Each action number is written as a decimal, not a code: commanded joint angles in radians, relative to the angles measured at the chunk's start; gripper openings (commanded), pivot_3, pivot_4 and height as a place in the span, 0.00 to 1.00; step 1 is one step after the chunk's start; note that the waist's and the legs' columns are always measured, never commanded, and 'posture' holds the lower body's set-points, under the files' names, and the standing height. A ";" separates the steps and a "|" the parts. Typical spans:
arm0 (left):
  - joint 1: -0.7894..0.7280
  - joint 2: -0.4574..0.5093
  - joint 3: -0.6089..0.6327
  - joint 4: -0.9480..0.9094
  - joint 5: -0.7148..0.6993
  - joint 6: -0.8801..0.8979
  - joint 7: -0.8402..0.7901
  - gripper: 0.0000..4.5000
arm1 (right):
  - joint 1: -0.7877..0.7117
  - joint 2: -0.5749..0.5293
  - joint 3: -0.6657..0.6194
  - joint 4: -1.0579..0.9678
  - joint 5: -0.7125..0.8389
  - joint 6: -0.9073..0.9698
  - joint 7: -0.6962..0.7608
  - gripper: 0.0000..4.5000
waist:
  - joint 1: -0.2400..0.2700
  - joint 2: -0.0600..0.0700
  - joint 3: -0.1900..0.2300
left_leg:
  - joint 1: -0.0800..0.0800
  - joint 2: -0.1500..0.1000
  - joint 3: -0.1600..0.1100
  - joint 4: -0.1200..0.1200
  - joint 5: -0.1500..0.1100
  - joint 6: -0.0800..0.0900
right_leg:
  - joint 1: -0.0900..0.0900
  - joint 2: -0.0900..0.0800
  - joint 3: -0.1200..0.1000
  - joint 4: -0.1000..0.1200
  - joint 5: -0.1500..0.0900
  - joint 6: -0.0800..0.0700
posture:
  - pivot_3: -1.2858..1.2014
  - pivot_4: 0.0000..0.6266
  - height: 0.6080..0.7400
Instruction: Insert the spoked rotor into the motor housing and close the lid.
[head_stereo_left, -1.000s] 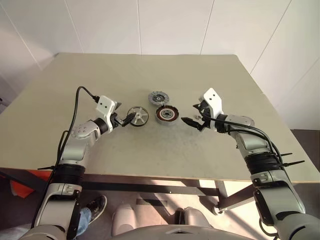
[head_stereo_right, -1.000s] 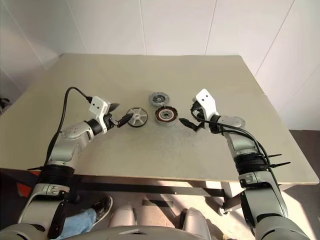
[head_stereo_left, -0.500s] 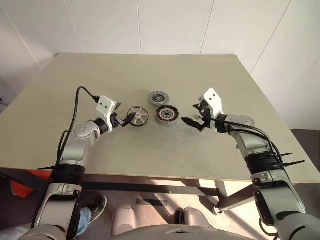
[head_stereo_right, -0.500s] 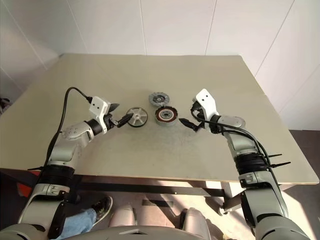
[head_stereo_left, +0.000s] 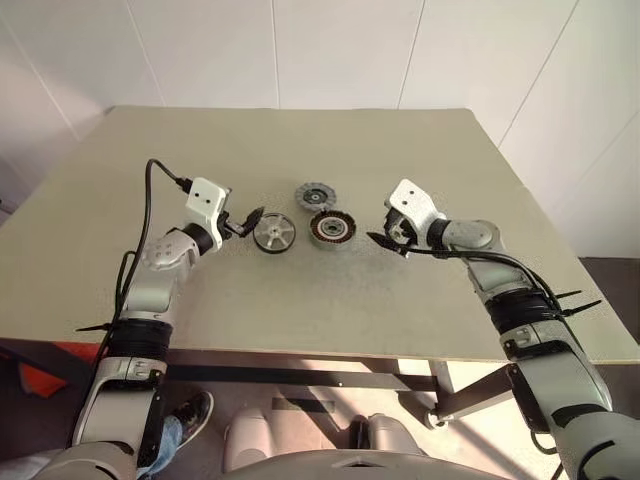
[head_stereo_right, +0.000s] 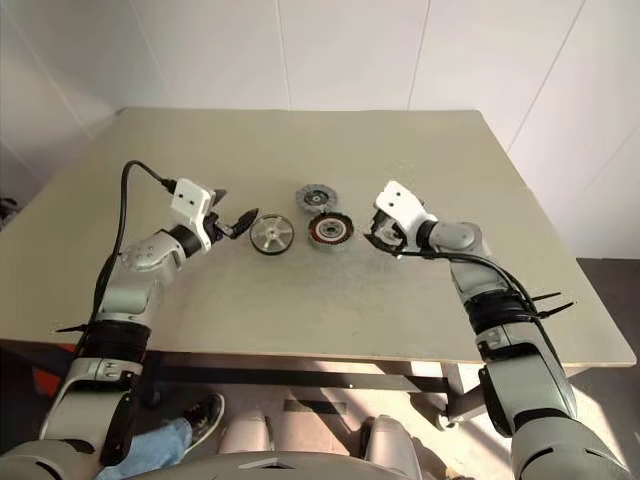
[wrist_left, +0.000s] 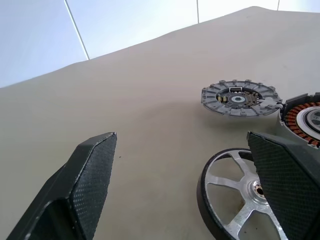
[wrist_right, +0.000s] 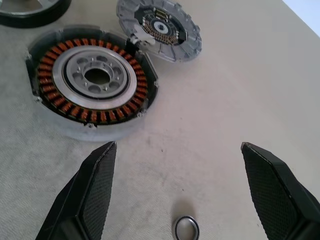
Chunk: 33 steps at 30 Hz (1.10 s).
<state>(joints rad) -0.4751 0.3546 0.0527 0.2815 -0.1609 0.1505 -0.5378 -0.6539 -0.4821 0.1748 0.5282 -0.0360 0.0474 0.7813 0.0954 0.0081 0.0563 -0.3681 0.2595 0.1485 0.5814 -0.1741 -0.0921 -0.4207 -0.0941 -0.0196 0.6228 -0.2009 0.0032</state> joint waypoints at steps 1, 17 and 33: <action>-0.025 0.007 0.013 -0.021 -0.013 -0.012 -0.006 0.98 | -0.050 -0.060 0.035 -0.056 -0.033 -0.060 0.098 1.00 | 0.001 0.000 0.000 | 0.000 0.000 0.000 0.000 0.000 0.000 | 0.000 0.000 0.000 0.000 0.000 0.000 | 0.52 0.00 1.00; -0.022 -0.029 -0.006 -0.020 0.002 -0.030 0.007 0.98 | -0.461 -0.015 0.326 0.439 -0.327 -0.578 0.355 1.00 | -0.002 0.000 0.000 | -0.003 0.001 0.000 0.003 -0.002 0.003 | -0.002 0.000 -0.001 0.001 0.000 0.000 | 0.52 0.00 1.00; 0.106 -0.041 -0.008 -0.198 -0.005 0.048 0.066 0.98 | -0.575 0.133 0.394 0.698 -0.476 -0.697 0.287 1.00 | -0.005 0.000 0.000 | -0.008 0.003 0.000 0.015 -0.004 0.007 | -0.004 0.000 -0.001 0.007 0.000 -0.001 | 0.52 0.00 1.00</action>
<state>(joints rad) -0.3681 0.3174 0.0390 0.1385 -0.1571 0.1979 -0.4806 -1.1896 -0.3584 0.5680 1.2231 -0.5055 -0.6448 1.0783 0.0902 0.0082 0.0565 -0.3756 0.2626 0.1483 0.5968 -0.1784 -0.0854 -0.4246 -0.0943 -0.0207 0.6312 -0.2009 0.0026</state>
